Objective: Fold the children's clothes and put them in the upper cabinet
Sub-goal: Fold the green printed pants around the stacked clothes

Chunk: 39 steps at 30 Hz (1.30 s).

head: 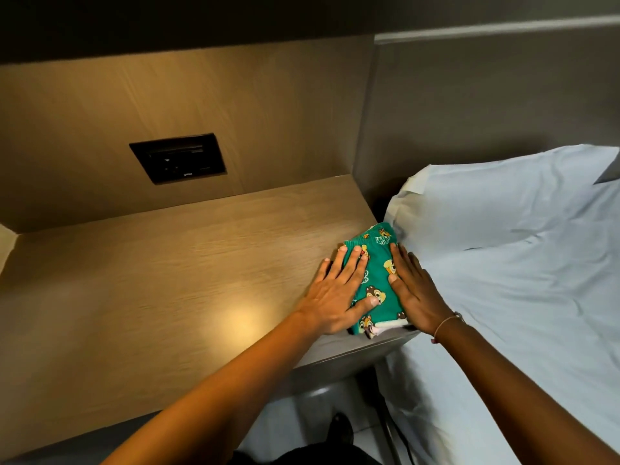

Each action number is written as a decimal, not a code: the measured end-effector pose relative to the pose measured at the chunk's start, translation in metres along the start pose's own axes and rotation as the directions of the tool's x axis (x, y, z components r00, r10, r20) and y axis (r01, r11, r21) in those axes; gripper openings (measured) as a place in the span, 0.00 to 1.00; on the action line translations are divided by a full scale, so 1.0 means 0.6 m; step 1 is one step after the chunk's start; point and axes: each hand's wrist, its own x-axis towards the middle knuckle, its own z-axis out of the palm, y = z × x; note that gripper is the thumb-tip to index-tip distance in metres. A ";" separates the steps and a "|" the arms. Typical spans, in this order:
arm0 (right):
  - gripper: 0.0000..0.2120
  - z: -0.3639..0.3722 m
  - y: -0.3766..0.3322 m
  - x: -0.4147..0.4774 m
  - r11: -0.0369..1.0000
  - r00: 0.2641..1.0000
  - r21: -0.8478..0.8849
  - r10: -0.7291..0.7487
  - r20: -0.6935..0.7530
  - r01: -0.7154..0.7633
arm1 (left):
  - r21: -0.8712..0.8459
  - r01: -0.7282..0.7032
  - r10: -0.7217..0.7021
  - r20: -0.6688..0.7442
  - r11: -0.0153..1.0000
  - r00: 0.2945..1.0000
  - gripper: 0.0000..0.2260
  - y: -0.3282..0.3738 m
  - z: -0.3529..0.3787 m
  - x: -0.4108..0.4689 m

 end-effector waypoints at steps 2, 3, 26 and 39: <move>0.26 -0.001 0.000 0.004 0.999 1.000 0.046 -0.005 0.011 0.004 | -0.010 0.005 -0.005 0.003 1.000 1.000 0.35 0.001 0.002 0.002; 0.26 -0.002 0.000 0.004 0.999 1.000 0.044 -0.010 0.012 0.009 | -0.013 0.006 -0.006 0.002 1.000 1.000 0.35 0.001 0.001 0.002; 0.25 0.033 -0.072 -0.012 0.921 0.970 0.372 0.185 -0.156 -0.116 | -0.555 0.259 -0.344 -0.052 0.790 0.938 0.27 0.043 0.013 -0.029; 0.32 0.179 -0.329 0.000 0.862 1.000 0.507 -0.019 0.016 0.008 | -0.896 0.123 -0.586 -0.170 0.426 0.792 0.26 -0.120 -0.088 -0.262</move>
